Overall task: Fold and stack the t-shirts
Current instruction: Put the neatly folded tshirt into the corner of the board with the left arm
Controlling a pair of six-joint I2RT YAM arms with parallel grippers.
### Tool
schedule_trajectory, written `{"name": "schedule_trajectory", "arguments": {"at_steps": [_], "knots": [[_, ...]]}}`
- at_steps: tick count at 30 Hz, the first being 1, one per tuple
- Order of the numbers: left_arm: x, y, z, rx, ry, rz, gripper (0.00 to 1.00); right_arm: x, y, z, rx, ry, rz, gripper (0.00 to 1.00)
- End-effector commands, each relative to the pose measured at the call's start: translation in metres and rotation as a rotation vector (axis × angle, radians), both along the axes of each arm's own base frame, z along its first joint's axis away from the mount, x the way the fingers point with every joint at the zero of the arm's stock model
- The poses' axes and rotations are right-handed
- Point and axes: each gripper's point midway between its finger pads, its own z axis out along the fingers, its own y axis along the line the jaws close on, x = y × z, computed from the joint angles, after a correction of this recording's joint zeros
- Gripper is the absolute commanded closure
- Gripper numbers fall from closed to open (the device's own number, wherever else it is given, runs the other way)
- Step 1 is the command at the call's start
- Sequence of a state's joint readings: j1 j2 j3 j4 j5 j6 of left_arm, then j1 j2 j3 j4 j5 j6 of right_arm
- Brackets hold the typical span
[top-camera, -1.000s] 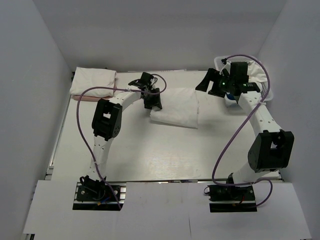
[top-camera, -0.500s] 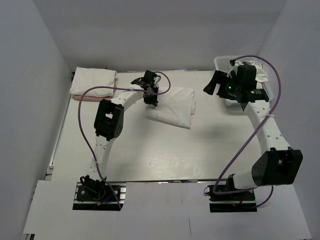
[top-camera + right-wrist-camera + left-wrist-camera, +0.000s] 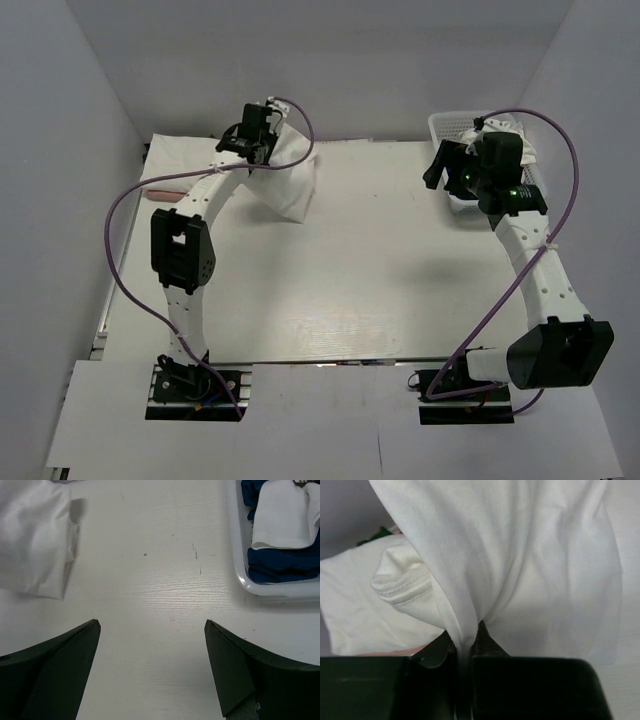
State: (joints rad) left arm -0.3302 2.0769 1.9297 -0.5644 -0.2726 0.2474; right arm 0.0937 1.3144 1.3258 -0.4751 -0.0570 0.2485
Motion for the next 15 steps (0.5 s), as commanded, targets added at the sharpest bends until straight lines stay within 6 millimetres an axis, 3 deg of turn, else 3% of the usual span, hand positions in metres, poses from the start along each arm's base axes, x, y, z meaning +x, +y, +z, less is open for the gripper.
{"name": "schedule_trajectory", "arguments": {"at_steps": [1,5,15], "knots": [[0.01,0.043,0.093,0.061,-0.198,0.023,1.0,0.004,-0.007,0.009,-0.041,-0.029,-0.022,0.1],[0.015,0.078,0.112,0.079,-0.233,0.03,1.0,0.008,-0.003,0.006,-0.02,-0.01,-0.008,0.1],[0.015,0.122,0.181,0.063,-0.404,0.019,1.0,0.024,0.029,0.0,0.1,0.079,0.098,0.1]]}}
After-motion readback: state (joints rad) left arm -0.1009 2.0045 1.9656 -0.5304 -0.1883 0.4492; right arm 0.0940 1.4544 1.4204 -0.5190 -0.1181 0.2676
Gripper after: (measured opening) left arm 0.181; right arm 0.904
